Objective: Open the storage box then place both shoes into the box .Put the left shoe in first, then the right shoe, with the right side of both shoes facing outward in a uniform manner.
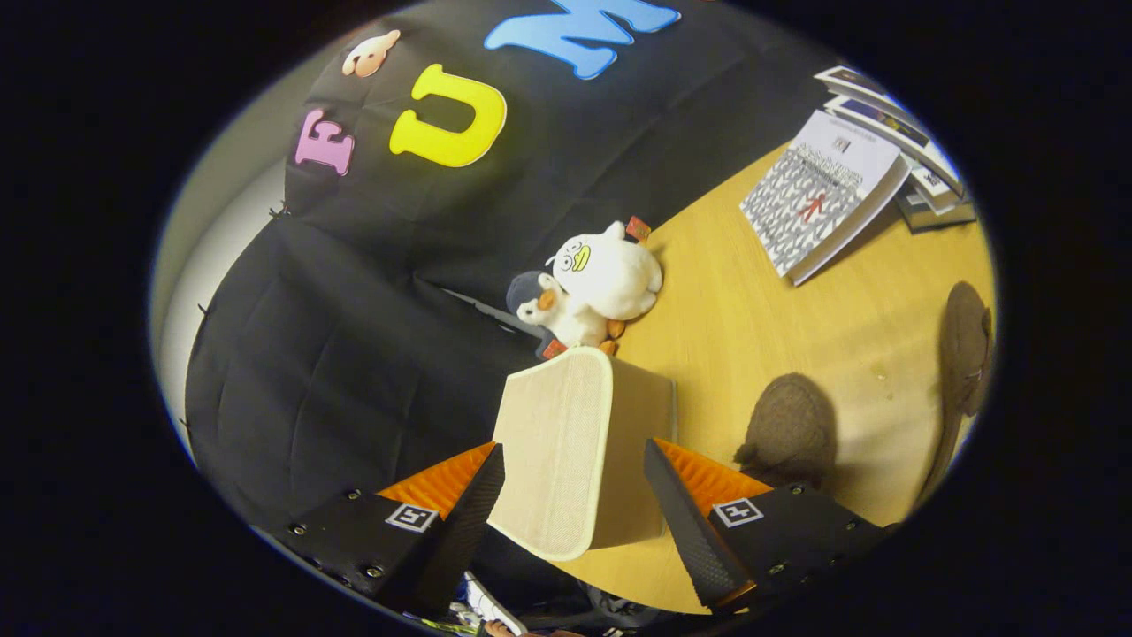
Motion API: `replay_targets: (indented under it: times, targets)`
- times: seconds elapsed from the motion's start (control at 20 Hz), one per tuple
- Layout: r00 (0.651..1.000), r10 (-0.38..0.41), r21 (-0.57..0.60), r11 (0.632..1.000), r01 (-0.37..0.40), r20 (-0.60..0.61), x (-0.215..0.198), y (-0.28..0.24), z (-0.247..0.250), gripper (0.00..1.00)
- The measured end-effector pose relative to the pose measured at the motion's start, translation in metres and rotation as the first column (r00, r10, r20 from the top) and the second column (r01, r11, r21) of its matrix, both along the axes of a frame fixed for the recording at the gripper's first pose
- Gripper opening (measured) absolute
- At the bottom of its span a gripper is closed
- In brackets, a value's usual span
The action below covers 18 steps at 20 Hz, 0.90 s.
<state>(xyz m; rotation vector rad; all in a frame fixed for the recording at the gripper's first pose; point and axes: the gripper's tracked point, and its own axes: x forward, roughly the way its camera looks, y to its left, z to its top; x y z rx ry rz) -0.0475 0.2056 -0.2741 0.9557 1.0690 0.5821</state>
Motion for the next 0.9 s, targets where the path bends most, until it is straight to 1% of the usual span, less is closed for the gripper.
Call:
replay_targets:
  times: [0.15, 0.3, 0.45, 0.5, 0.7, 0.8, 0.85, 0.9]
  targets:
    - [0.996, 0.027, 0.079, 0.997, -0.021, -0.087, -0.005, 0.015, -0.014, 0.97]
    - [0.984, 0.033, 0.129, 0.992, -0.010, -0.173, -0.006, 0.029, -0.035, 0.97]
    - [0.979, 0.038, 0.142, 0.990, -0.010, -0.198, -0.005, 0.040, -0.048, 0.96]
    - [0.978, 0.044, 0.152, 0.988, -0.013, -0.204, -0.005, 0.048, -0.050, 0.94]
    - [0.977, 0.054, 0.166, 0.986, -0.020, -0.205, -0.003, 0.064, -0.051, 0.94]
    - [0.979, 0.064, 0.183, 0.983, -0.027, -0.196, -0.004, 0.069, -0.046, 0.82]
    - [0.978, 0.064, 0.159, 0.987, -0.032, -0.198, -0.006, 0.075, -0.050, 0.77]
    - [0.978, 0.052, 0.125, 0.992, -0.027, -0.201, -0.002, 0.068, -0.056, 0.59]
